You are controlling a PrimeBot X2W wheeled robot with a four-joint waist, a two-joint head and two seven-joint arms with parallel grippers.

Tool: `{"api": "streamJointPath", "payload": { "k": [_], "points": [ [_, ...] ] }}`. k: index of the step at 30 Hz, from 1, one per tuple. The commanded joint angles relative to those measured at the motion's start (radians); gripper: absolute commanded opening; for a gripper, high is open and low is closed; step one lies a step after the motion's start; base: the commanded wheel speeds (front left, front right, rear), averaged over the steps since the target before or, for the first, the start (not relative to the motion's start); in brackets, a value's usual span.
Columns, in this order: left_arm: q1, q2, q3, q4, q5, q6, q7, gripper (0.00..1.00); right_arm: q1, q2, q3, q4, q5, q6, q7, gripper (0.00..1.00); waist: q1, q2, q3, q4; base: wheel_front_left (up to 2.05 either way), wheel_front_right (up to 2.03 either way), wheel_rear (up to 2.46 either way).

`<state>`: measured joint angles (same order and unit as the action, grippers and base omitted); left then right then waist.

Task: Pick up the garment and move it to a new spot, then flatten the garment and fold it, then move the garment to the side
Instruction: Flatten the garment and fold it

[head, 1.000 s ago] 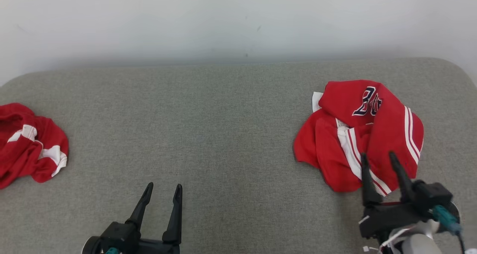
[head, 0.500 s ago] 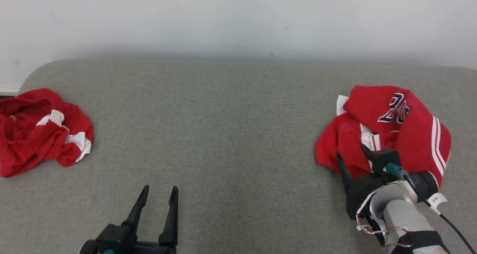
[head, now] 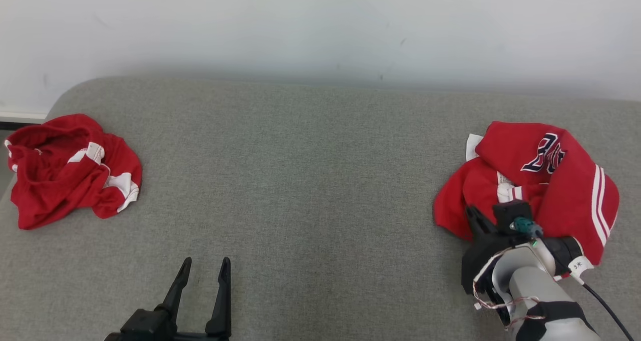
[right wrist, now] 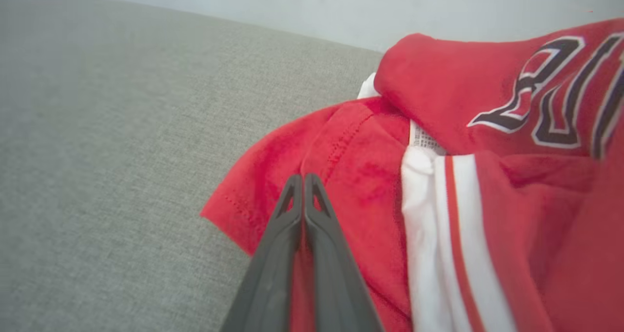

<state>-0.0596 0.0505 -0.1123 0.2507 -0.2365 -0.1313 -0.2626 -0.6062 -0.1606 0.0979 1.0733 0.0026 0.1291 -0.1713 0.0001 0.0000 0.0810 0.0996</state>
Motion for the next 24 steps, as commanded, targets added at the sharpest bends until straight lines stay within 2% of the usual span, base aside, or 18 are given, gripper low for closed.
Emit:
{"api": "streamJointPath", "payload": {
  "k": [1,5,9,18,24],
  "points": [
    [0.017,0.0,0.004,0.0,-0.002,0.002,-0.004,1.0,-0.015,0.012,-0.003,-0.005,0.011,0.003,-0.025,0.0,-0.0001,0.0,-0.004,-0.004,0.0,0.0,0.0],
    [0.018,0.0,0.009,-0.004,0.0,0.002,-0.004,1.0,-0.045,0.055,0.012,-0.039,0.069,0.003,-0.073,0.0,-0.0001,0.0,-0.009,-0.01,0.0,0.0,0.0],
    [0.018,0.0,0.012,-0.005,-0.001,0.002,-0.004,1.0,-0.068,0.078,0.077,-0.129,0.141,0.003,-0.091,0.0,-0.0001,0.0,-0.009,-0.011,0.0,0.0,0.0],
    [0.037,0.0,0.022,-0.001,0.002,0.002,-0.004,1.0,-0.084,0.101,0.243,-0.478,0.266,0.003,-0.094,0.0,-0.0001,0.0,-0.022,-0.005,0.0,0.0,0.0],
    [0.04,0.0,0.017,0.001,0.007,0.002,-0.004,1.0,-0.07,0.108,0.368,-0.629,0.343,0.003,-0.093,0.0,-0.0001,0.0,-0.031,0.01,0.0,0.0,0.0]
  ]
}}
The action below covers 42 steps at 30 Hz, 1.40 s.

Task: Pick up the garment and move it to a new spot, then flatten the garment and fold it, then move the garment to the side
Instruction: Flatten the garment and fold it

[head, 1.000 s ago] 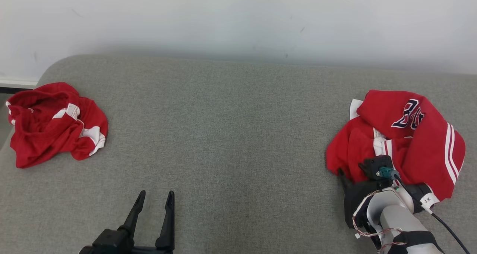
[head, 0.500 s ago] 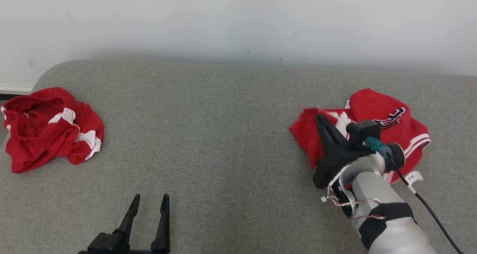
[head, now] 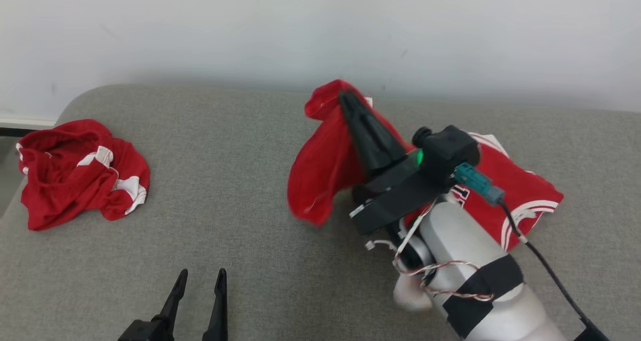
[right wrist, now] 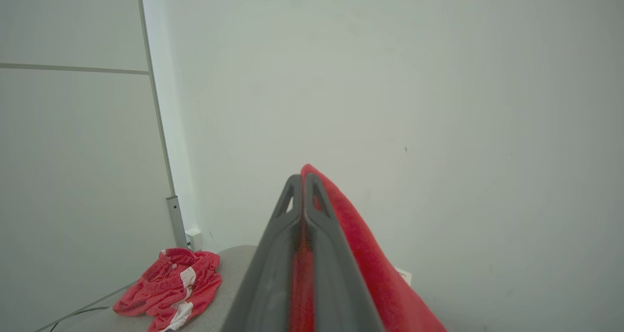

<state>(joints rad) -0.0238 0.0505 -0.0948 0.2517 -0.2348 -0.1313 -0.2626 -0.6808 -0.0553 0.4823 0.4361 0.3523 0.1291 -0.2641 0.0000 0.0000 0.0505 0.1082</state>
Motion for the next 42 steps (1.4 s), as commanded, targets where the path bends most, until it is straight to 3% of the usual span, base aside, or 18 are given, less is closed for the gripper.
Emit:
{"api": "streamJointPath", "payload": {
  "k": [1,10,11,12,13,19,26,35,42],
  "points": [
    [0.003,0.0,-0.001,0.001,0.005,0.002,-0.004,1.0,0.014,0.005,0.032,-0.005,0.027,0.003,0.0,0.0,0.0,0.0,-0.001,0.007,0.0,0.0,0.0],
    [-0.001,0.0,-0.016,0.009,-0.005,0.002,-0.004,1.0,0.052,0.006,0.254,0.148,0.196,0.003,0.01,0.0,0.0,0.0,0.001,0.037,0.0,0.0,0.0],
    [0.0,0.0,-0.016,0.011,-0.006,0.002,-0.004,1.0,0.052,0.006,0.274,0.175,0.21,0.003,0.009,0.33,0.0,0.0,0.001,0.04,0.0,0.0,0.0],
    [0.001,0.0,-0.017,0.011,-0.006,0.002,-0.004,1.0,0.055,0.006,0.297,0.203,0.225,0.003,0.01,0.95,0.0,0.0,0.0,0.042,0.0,0.0,0.0],
    [0.003,0.0,-0.018,0.012,-0.007,0.002,-0.004,1.0,0.056,0.006,0.316,0.225,0.246,0.003,0.011,1.0,0.0,0.0,0.0,0.044,0.0,0.0,0.0],
    [0.022,0.0,0.005,0.011,0.001,0.002,-0.004,1.0,0.006,0.006,0.326,0.257,0.277,0.003,-0.001,1.0,0.0,0.0,-0.012,0.025,0.0,0.0,0.0],
    [0.033,0.0,0.027,-0.001,0.004,0.003,-0.004,1.0,0.046,-0.022,0.097,0.134,0.148,0.003,-0.001,1.0,0.0,0.0,-0.021,-0.009,0.0,0.0,0.0],
    [0.043,0.0,0.035,-0.01,0.01,0.003,-0.004,1.0,0.263,-0.067,-0.265,-0.063,-0.038,0.003,0.0,1.0,0.0,0.0,-0.019,-0.038,0.0,0.0,0.0],
    [0.042,0.0,0.034,-0.013,0.015,0.003,-0.004,1.0,0.427,-0.078,-0.458,-0.006,-0.108,0.003,0.0,1.0,0.0,0.0,-0.015,-0.047,0.0,0.0,0.0]
  ]
}}
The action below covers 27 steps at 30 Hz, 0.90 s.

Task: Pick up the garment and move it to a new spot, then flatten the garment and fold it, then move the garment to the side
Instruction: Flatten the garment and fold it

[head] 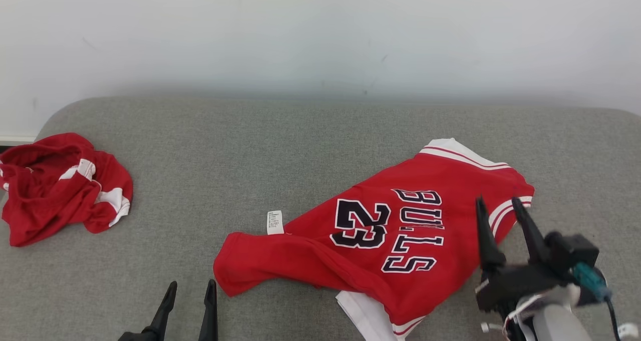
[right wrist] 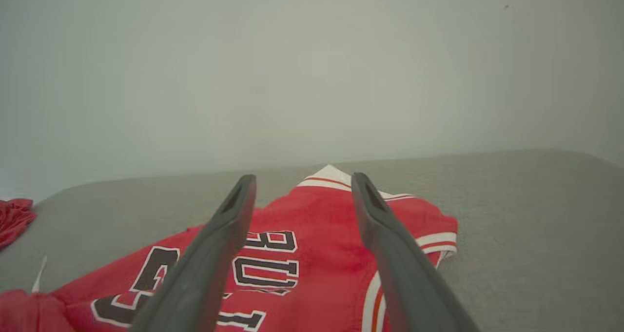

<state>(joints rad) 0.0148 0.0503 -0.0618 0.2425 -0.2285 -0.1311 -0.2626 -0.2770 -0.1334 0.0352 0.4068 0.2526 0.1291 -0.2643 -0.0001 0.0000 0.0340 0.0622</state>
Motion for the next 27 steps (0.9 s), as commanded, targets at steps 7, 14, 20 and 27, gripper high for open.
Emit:
{"api": "streamJointPath", "payload": {
  "k": [7,14,20,27],
  "points": [
    [-0.004,0.0,0.0,-0.003,0.016,0.002,-0.004,1.0,-0.008,0.013,-0.079,0.204,-0.03,0.003,0.026,1.0,0.0001,0.0,0.009,-0.001,0.0,0.0,0.0],
    [-0.017,0.0,-0.01,0.005,0.013,0.002,-0.004,1.0,-0.073,0.026,-0.119,0.376,-0.046,0.003,0.046,1.0,0.0001,0.0,0.009,0.026,0.0,0.0,0.0],
    [-0.002,0.0,-0.008,0.004,0.01,0.002,-0.004,1.0,-0.104,0.04,-0.147,0.521,-0.055,0.003,0.06,1.0,0.0001,0.0,0.007,0.053,0.0,0.0,0.0],
    [0.005,0.0,0.004,0.006,0.011,0.002,-0.004,1.0,-0.129,0.04,-0.15,0.584,-0.044,0.003,0.023,0.0,0.0001,0.0,0.0,0.05,0.0,0.0,0.0]
  ]
}}
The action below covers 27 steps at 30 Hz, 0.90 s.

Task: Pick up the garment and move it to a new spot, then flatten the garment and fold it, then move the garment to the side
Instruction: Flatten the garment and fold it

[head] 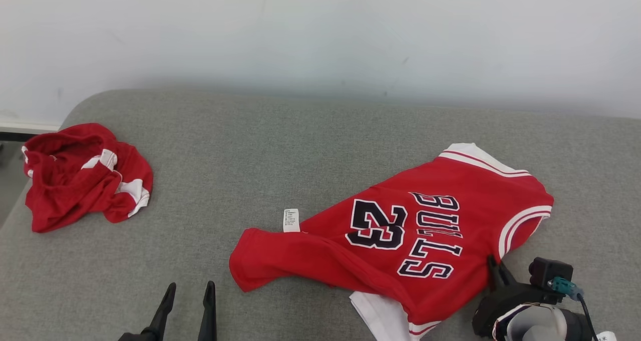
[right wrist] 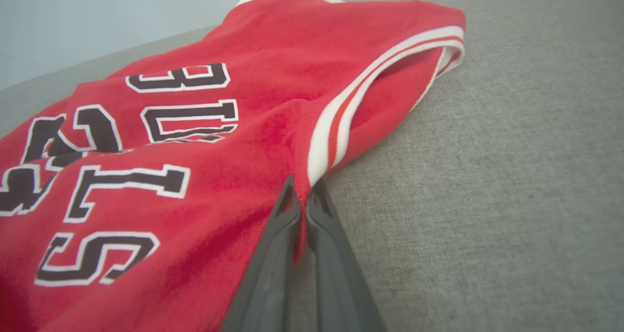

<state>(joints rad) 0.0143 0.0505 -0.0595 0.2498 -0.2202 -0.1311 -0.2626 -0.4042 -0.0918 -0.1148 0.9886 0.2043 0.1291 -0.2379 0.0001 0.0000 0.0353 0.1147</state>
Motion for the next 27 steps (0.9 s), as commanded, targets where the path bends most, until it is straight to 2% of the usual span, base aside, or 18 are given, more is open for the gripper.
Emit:
{"api": "streamJointPath", "payload": {
  "k": [1,13,17,23,27],
  "points": [
    [0.008,0.0,0.003,-0.003,0.004,0.003,-0.004,1.0,-0.004,-0.005,-0.001,-0.001,0.009,0.003,-0.01,0.0,-0.0001,0.0,-0.002,-0.007,0.0,0.0,0.0],
    [0.016,0.0,0.011,-0.011,-0.006,0.007,-0.004,1.0,0.024,-0.141,-0.06,-0.182,-0.066,0.003,-0.02,0.0,-0.0001,0.0,0.0,-0.048,0.0,0.0,0.0],
    [0.009,0.0,0.006,-0.007,-0.012,0.006,-0.004,1.0,0.024,-0.124,-0.051,-0.255,-0.082,0.003,0.015,0.0,-0.0001,0.0,0.003,-0.047,0.0,0.0,0.0],
    [-0.006,0.0,-0.014,-0.001,-0.018,0.007,-0.004,1.0,-0.029,-0.065,0.035,-0.343,-0.089,0.003,0.083,0.0,-0.0001,0.0,0.007,-0.019,0.0,0.0,0.0],
    [-0.019,0.0,-0.026,0.001,-0.022,0.007,-0.004,1.0,-0.1,-0.026,0.11,-0.315,-0.1,0.003,0.127,0.0,-0.0001,0.0,0.014,0.008,0.0,0.0,0.0]
  ]
}}
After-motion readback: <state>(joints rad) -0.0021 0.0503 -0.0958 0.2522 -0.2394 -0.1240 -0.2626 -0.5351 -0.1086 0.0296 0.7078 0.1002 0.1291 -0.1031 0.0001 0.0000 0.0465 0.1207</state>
